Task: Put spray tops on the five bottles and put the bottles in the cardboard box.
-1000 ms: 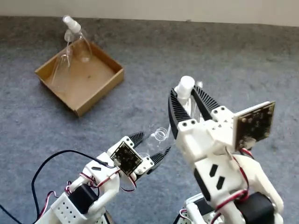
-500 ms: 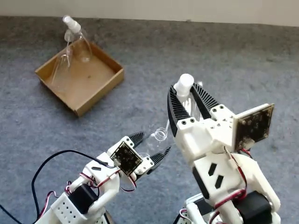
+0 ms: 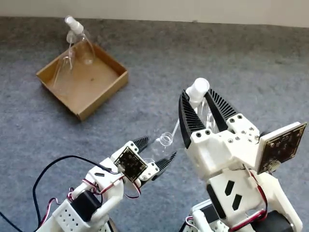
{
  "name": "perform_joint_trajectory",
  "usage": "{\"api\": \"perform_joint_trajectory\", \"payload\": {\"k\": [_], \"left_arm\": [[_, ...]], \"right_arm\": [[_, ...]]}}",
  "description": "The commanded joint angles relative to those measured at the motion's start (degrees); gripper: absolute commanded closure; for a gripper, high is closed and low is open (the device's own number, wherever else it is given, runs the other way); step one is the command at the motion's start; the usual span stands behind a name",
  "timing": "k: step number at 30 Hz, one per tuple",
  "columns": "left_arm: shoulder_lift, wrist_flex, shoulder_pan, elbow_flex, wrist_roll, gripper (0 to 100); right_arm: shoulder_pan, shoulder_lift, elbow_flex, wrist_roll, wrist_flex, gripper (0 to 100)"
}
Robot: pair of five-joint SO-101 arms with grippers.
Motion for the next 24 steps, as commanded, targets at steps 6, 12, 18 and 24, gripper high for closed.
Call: {"api": "perform_joint_trajectory", "payload": {"k": [6, 12, 18, 24], "left_arm": [[-0.75, -1.05, 0.66, 1.10, 0.09, 93], [-0.75, -1.05, 0.57, 1.10, 0.09, 93], [-0.75, -1.05, 0.57, 1.10, 0.09, 93], [-0.75, -1.05, 0.48, 1.10, 0.09, 93]], "right_arm": [[-0.75, -0.22, 2.86, -0.62, -0.22, 92.5], [-0.75, -0.22, 5.14, -2.20, -0.22, 92.5], [-0.75, -0.22, 5.76, -5.36, 0.40, 92.5], [-0.75, -0.04, 5.76, -5.01, 7.78, 92.3]]}}
